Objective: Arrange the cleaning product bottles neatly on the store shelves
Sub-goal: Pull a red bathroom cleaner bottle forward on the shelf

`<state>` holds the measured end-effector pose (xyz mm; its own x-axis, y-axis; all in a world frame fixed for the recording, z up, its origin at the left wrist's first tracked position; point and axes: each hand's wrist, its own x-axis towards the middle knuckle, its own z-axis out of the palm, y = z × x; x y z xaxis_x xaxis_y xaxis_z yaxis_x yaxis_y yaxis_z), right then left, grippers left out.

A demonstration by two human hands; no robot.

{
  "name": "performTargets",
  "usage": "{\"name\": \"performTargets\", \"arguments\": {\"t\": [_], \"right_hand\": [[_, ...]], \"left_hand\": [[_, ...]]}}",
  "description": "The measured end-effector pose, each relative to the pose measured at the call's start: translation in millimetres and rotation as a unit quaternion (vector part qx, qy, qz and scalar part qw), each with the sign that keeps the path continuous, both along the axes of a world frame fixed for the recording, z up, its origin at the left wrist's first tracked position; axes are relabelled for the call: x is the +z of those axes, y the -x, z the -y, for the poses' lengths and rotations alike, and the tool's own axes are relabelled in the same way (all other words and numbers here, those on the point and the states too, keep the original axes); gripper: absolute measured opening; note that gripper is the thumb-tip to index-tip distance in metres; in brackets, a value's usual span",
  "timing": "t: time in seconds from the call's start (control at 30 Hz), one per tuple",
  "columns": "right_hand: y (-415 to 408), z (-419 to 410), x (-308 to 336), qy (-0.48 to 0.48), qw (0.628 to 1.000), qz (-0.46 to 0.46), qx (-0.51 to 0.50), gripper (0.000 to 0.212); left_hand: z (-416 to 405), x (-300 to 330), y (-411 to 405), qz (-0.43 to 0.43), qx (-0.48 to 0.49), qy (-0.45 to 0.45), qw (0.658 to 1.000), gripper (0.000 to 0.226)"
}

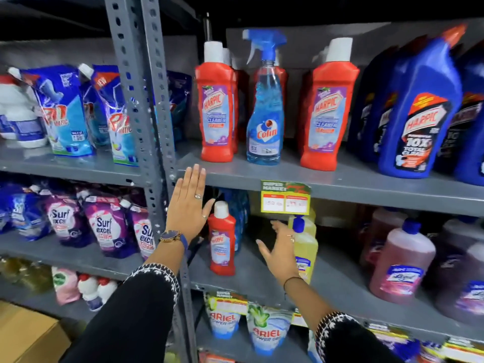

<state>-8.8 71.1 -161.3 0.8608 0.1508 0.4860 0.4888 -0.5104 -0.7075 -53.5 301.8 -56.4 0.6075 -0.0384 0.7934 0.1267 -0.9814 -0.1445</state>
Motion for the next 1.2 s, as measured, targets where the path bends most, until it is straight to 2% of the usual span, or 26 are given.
{"name": "performTargets", "arguments": {"t": [0.17, 0.3, 0.4, 0.53, 0.63, 0.77, 0.93, 1.2], "right_hand": [[-7, -65, -10, -0.02, 0.995, -0.094, 0.04, 0.07], [-19, -100, -15, -0.088, 0.982, -0.162, 0.028, 0.067], [-30, -117, -23, -0.076, 0.974, -0.212, 0.027, 0.064], [-35, -126, -31, -0.096, 0.957, -0.271, 0.039, 0.058], [-36, -126, -33, -0.132, 0.951, -0.277, 0.04, 0.048], [-32, -125, -34, -0.144, 0.952, -0.269, 0.036, 0.052], [-16, -120, -38, -0.162, 0.954, -0.253, 0.02, 0.055], [7, -102, -13, -0.177, 0.96, -0.213, 0.04, 0.045]], "left_hand": [[-38, -11, -20, 0.006, -0.05, -0.039, 0.998, 0.068], [-46, -18, -37, 0.054, -0.088, -0.051, 0.993, 0.071], [-49, -24, -45, 0.097, -0.102, -0.052, 0.989, 0.08], [-55, -28, -50, 0.125, -0.132, -0.071, 0.981, 0.073], [-55, -29, -52, 0.13, -0.144, -0.077, 0.978, 0.07], [-56, -30, -54, 0.143, -0.146, -0.08, 0.976, 0.08], [-55, -30, -52, 0.145, -0.143, -0.087, 0.975, 0.078], [-55, -29, -55, 0.146, -0.139, -0.084, 0.976, 0.076]]}}
